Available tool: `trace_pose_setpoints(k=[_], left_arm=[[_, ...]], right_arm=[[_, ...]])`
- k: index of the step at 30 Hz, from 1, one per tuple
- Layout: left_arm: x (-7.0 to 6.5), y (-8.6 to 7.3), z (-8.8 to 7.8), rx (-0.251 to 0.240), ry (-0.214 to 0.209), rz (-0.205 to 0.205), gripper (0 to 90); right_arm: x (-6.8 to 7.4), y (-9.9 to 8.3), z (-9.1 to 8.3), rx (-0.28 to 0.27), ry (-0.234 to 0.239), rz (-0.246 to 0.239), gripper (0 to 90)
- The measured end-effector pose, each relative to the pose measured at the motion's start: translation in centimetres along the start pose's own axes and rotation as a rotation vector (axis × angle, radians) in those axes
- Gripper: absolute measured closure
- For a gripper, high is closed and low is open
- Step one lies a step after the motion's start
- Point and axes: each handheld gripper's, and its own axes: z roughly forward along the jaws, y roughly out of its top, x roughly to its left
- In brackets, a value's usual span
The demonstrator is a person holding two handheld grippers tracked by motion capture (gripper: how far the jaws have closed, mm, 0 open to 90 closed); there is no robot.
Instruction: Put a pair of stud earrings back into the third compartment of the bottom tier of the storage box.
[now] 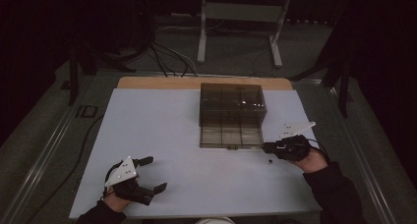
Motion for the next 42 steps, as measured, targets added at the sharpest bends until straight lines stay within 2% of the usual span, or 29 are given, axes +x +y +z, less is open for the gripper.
trace_pose_setpoints(k=[11, 22, 32, 42], left_arm=[[0.0, 0.0, -0.1, -0.001, 0.0, -0.001, 0.7], [0.0, 0.0, -0.1, -0.002, -0.002, -0.001, 0.7], [0.0, 0.0, 0.0, -0.003, -0.003, -0.003, 0.7], [0.0, 0.0, 0.0, -0.003, -0.003, -0.002, 0.8]], right_arm=[[-0.4, 1.4, 0.0, -0.004, -0.033, 0.006, 80.0], [-1.4, 2.4, 0.3, 0.001, -0.088, 0.052, 80.0], [-2.2, 2.8, 1.6, 0.017, -0.125, 0.085, 80.0], [-2.9, 2.9, 3.2, 0.034, -0.128, 0.123, 80.0]])
